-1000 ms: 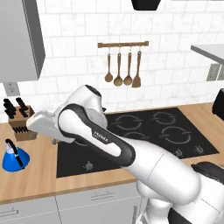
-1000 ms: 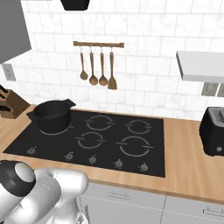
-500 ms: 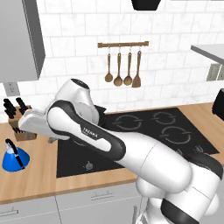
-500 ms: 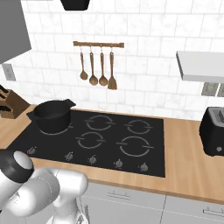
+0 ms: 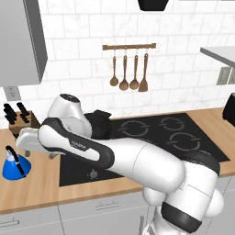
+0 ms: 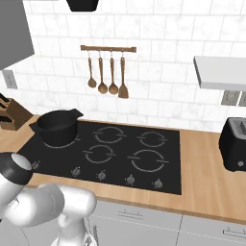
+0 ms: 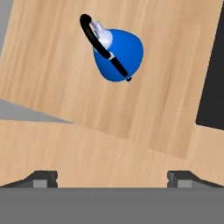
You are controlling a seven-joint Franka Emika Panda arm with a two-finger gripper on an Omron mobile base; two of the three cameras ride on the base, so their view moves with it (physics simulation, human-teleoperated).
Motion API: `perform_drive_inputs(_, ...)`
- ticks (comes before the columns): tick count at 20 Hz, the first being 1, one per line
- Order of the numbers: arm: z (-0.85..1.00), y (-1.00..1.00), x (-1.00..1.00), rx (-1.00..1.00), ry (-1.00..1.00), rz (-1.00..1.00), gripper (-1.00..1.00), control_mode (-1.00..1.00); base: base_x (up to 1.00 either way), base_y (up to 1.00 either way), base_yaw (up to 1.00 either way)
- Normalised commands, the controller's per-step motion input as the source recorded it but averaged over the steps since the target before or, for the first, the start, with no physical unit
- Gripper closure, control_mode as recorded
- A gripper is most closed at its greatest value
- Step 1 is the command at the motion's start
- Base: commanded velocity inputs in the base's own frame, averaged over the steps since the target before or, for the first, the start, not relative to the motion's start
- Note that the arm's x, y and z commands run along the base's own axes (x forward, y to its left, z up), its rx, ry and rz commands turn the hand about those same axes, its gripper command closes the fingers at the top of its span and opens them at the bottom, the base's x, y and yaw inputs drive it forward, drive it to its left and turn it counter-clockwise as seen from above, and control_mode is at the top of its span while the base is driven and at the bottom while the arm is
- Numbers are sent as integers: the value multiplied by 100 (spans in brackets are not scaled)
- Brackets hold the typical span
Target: Pick the kettle from the counter and place it on a stove burner. Then turn the burner on.
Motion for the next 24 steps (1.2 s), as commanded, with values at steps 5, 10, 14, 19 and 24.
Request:
perform_drive_inputs(5, -21, 3, 27, -19, 0, -1, -100, -100, 0, 0, 0)
perform_drive_inputs(10, -12, 8, 28, -24, 0, -3, -100, -100, 0, 0, 0)
perform_drive_inputs(14, -9, 34, 21, -13, 0, 0, -100, -100, 0, 0, 0)
perform_drive_inputs(19, -13, 27, 24, -5, 0, 0, -100, -100, 0, 0, 0)
perform_drive_inputs(24, -8, 9, 33, -2, -3, 0, -100, -100, 0, 0, 0)
